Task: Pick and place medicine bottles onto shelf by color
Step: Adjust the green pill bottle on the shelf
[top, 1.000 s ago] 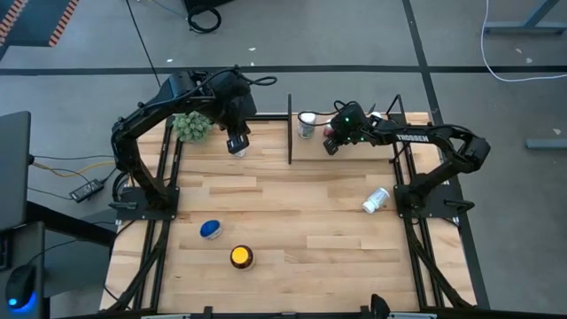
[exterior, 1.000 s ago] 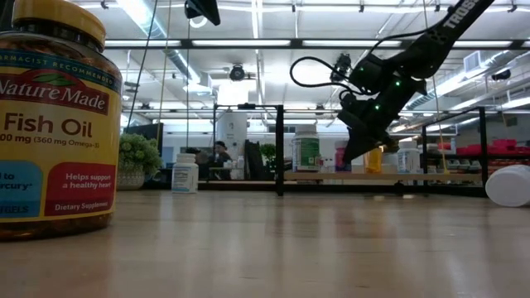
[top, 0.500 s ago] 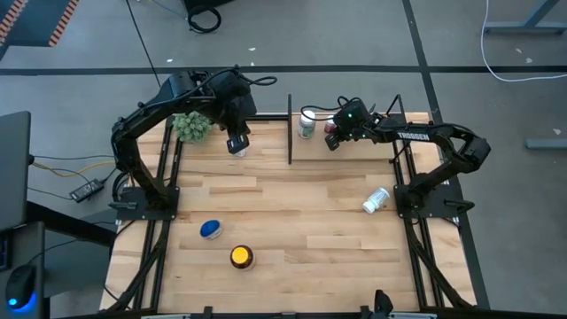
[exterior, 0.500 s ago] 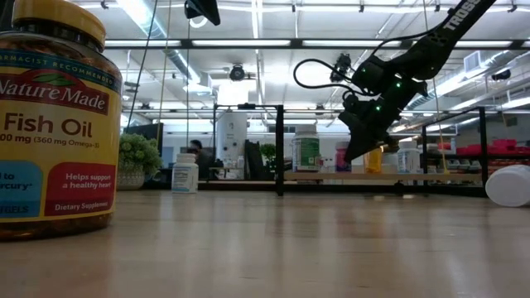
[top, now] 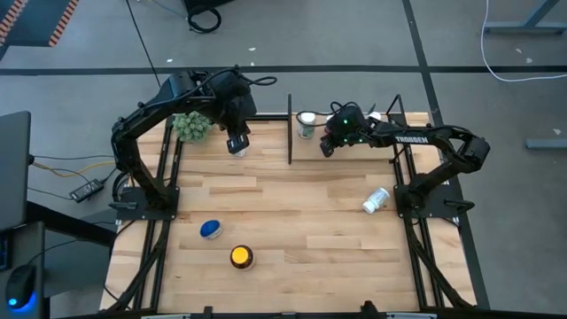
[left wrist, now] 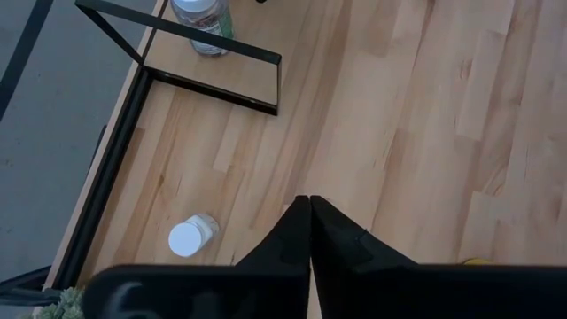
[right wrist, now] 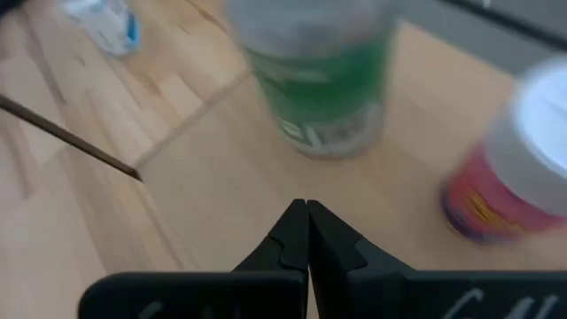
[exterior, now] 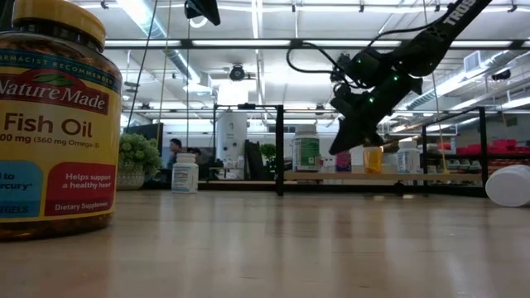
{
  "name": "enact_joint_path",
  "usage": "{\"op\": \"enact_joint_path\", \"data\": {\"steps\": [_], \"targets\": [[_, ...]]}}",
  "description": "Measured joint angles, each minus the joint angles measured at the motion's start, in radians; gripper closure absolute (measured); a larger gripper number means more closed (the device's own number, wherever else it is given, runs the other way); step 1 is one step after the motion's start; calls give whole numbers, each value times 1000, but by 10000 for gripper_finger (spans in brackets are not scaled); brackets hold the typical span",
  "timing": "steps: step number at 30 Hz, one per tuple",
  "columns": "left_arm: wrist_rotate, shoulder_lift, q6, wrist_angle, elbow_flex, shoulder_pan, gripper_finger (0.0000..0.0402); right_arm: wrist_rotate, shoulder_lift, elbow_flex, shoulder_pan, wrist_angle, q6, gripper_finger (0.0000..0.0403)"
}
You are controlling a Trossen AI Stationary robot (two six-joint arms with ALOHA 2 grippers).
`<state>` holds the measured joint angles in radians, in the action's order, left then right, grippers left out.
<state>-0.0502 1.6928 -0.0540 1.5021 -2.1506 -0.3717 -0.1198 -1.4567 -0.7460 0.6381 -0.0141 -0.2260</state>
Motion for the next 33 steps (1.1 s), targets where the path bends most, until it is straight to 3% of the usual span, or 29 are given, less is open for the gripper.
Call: {"op": "enact_joint_path", "data": {"steps": [5,14,33], "targets": [[0,0,9,0,0,0,386,67,0,0,-44,94,-10,398],[0,0,13,-8,0,0,397,86,0,-1,-52,219,-115,398],[0,0,16,-30,0,30,386,120,0,-1,-88,231,-101,398]]}}
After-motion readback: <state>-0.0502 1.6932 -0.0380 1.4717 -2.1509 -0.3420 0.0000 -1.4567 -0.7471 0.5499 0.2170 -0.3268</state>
